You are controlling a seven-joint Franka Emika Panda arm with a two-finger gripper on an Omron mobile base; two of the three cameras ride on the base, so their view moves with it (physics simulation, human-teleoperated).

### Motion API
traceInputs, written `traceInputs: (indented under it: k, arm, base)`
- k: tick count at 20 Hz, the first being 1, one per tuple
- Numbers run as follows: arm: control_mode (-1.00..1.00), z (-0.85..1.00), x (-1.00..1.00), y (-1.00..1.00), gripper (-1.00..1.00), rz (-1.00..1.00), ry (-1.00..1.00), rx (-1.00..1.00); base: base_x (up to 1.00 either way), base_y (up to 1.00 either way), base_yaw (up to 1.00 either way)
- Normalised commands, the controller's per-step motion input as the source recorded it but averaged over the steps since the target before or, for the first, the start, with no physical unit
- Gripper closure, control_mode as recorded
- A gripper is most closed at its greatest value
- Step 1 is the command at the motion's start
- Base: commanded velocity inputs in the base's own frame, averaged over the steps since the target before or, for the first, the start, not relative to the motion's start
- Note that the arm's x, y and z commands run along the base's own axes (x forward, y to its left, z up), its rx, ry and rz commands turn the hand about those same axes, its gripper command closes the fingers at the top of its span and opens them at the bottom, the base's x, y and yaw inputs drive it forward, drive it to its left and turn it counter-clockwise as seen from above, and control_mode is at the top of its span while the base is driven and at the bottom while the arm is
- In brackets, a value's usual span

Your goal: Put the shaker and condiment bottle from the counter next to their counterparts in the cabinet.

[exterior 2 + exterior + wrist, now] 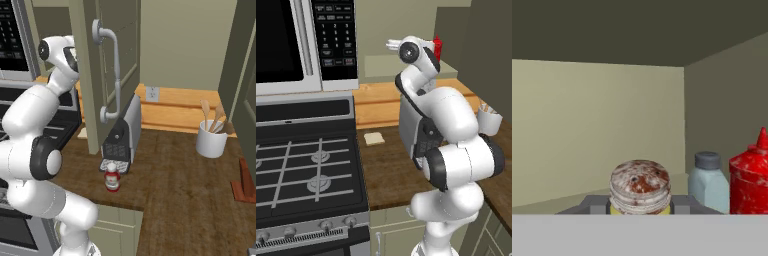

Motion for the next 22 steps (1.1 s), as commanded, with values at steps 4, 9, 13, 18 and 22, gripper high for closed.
traceInputs:
  k: [4,9,13,18,22]
  arm:
    - [-1.0,0.0,0.2,-0.24,1.0,-0.1,0.0,0.07]
    - [-1.0,0.0,0.16,0.0,1.0,0.0,0.0,0.0]
    - [-1.0,-0.06,0.29,-0.19,1.0,-0.08,0.0,0.0]
    - [-1.0,-0.01,0.22,-0.05,1.0,-0.02,0.0,0.0]
    - [-1.0,-0.1,0.29,0.01,-1.0,0.0,0.0,0.0]
  base:
    - [0.0,0.0,0.0]
    - [0.0,0.0,0.0]
    - [0.0,0.0,0.0]
    - [0.0,0.0,0.0]
    - [0.0,0.0,0.0]
